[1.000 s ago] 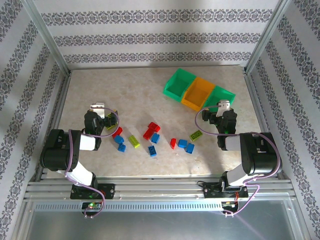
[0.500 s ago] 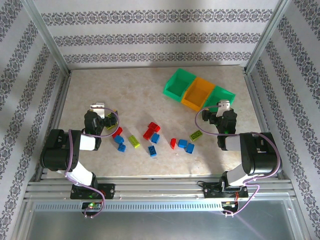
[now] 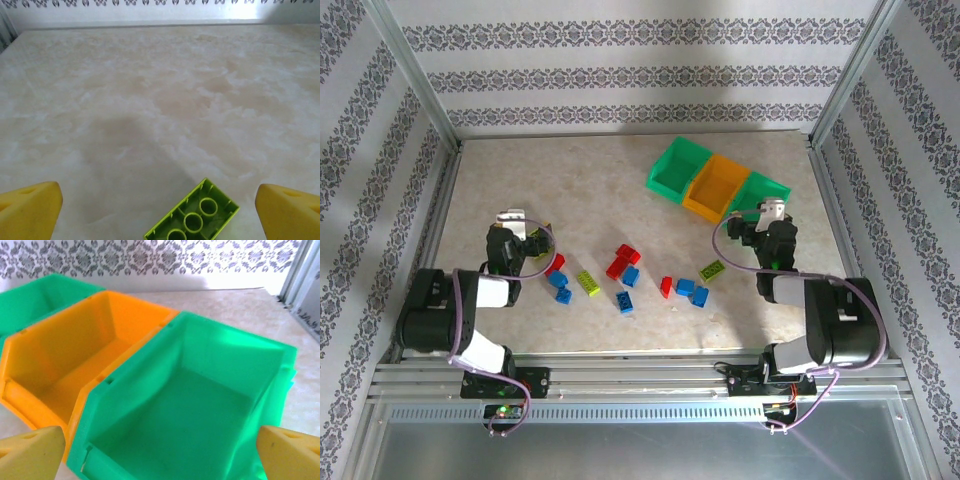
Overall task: Sort the legos into containers by color
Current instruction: Move the container to the top-center of the table.
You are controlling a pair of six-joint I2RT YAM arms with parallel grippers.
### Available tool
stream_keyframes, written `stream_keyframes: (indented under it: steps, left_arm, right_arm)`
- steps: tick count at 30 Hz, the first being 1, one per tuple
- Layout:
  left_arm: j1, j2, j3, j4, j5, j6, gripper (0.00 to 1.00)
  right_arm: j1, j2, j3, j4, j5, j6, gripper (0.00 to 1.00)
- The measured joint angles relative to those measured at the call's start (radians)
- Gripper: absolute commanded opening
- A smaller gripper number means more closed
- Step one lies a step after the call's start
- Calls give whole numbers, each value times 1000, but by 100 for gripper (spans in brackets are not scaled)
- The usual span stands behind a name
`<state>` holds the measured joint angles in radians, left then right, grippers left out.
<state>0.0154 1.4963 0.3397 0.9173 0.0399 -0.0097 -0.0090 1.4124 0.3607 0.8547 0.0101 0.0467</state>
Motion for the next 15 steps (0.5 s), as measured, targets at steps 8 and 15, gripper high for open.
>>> stream_keyframes:
  steps: [8,15]
  left_arm:
    - [0,-279,46,-203,-57,-48,100]
    - [0,-437,96,-433,-132,-175,100]
  right_arm:
    - [20,-233,156,-389,132,138,98]
    - [202,-190,404,-746,314,289,94]
